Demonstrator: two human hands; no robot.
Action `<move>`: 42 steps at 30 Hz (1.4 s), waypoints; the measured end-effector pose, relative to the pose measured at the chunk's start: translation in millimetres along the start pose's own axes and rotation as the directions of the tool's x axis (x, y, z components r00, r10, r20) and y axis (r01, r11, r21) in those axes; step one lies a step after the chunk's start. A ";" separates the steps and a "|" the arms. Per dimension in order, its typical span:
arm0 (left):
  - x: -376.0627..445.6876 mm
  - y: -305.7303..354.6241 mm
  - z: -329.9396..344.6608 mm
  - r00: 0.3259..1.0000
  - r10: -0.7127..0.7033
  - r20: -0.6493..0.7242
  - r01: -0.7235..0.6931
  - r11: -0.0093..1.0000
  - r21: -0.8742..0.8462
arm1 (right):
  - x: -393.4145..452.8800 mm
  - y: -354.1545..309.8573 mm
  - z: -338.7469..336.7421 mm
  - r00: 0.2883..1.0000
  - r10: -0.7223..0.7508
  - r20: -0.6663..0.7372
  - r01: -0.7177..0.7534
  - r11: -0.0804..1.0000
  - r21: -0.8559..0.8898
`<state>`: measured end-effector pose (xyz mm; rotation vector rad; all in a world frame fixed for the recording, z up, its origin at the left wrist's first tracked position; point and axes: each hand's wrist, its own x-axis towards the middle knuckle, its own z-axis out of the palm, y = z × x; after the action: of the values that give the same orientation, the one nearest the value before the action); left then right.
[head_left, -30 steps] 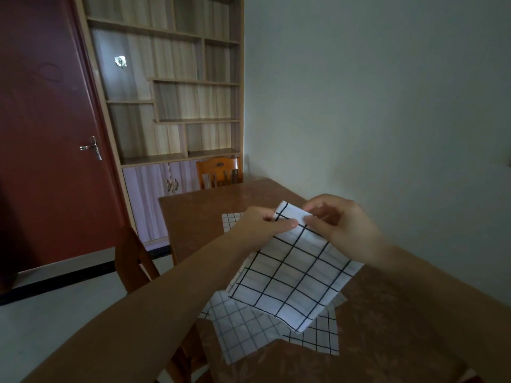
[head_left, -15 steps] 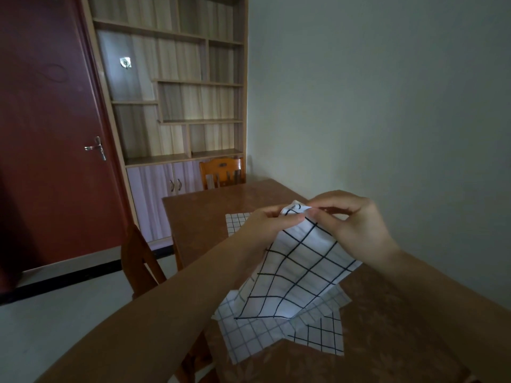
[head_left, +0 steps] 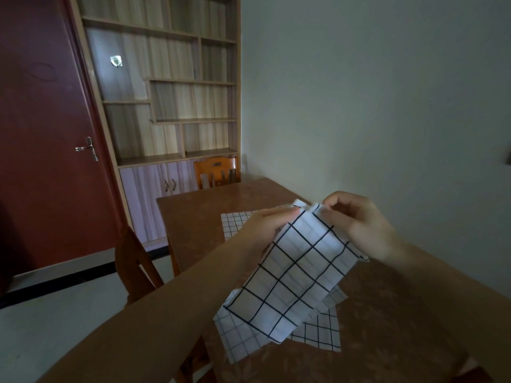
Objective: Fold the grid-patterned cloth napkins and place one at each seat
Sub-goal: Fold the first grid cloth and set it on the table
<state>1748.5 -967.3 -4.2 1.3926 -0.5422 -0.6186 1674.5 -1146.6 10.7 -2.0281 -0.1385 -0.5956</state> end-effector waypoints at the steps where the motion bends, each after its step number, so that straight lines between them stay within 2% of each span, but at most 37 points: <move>1: 0.6 0.1 0.6 1.000 -0.011 0.010 0.012 1.000 -0.014 | -0.5 0.6 0.2 1.000 -0.004 0.031 0.005 1.000 -0.018; 3: 1.7 0.6 1.7 1.000 -0.030 0.009 0.031 0.999 -0.038 | -1.9 -1.8 0.2 0.998 -0.007 0.059 0.009 0.999 -0.046; 6: 5.2 1.5 3.6 1.000 -0.016 -0.017 0.015 0.998 -0.054 | -1.6 -5.2 -10.4 0.990 0.051 0.128 -0.052 0.999 0.005; 8: 10.6 -0.5 2.4 0.998 0.020 -0.054 -0.018 0.999 0.042 | -1.2 -10.1 -16.8 0.957 0.139 0.255 -0.134 0.990 -0.038; 10: 10.9 0.7 5.6 0.998 0.040 -0.046 -0.033 0.990 0.135 | 2.5 -9.5 -17.3 0.929 0.203 0.310 -0.159 0.974 -0.159; 11: 11.7 -0.1 6.7 0.998 0.055 -0.026 -0.050 0.985 0.163 | 4.1 -9.1 -15.1 0.927 0.225 0.302 -0.161 0.962 -0.221; 15: 8.6 0.7 9.1 0.992 0.123 -0.001 -0.117 0.947 0.298 | 5.4 -15.0 -9.7 0.921 0.282 0.267 -0.208 0.939 -0.274; 17: 10.4 -1.3 7.3 0.989 0.145 0.000 -0.135 0.926 0.353 | 5.8 -13.4 -10.0 0.923 0.273 0.271 -0.181 0.930 -0.320; 22: 12.0 -4.2 4.8 0.984 0.179 0.017 -0.172 0.907 0.385 | 6.9 -14.5 -6.9 0.950 0.205 0.234 -0.119 0.934 -0.337; 27: 4.2 0.2 9.6 0.980 0.197 0.017 -0.191 0.921 0.339 | 7.8 -9.0 -6.8 0.961 0.164 0.224 -0.085 0.943 -0.323; 31: 6.2 -3.8 9.3 0.944 0.325 0.063 -0.323 0.864 0.385 | 9.5 -5.7 -5.5 0.969 0.138 0.206 -0.070 0.950 -0.304; 34: 10.8 -5.9 7.6 0.928 0.372 0.034 -0.355 0.850 0.390 | 10.7 -4.0 -4.5 0.977 0.118 0.176 -0.061 0.952 -0.300; 37: 12.5 -6.0 9.2 0.923 0.379 0.061 -0.369 0.831 0.416 | 11.3 -3.5 -4.0 0.975 0.128 0.180 -0.078 0.961 -0.264; 39: 14.3 -5.6 8.3 0.925 0.378 0.039 -0.359 0.834 0.419 | 10.6 -2.8 -6.1 0.974 0.118 0.194 -0.064 0.963 -0.262; 42: 17.1 -2.6 -1.4 0.928 0.361 -0.091 -0.311 0.886 0.343 | 6.1 4.8 -18.9 0.956 0.169 0.242 -0.048 0.898 -0.438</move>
<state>1761.6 -978.1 -7.1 1.5891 -0.7668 -0.1393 1674.8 -1165.9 17.3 -2.5262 -0.0587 -0.2824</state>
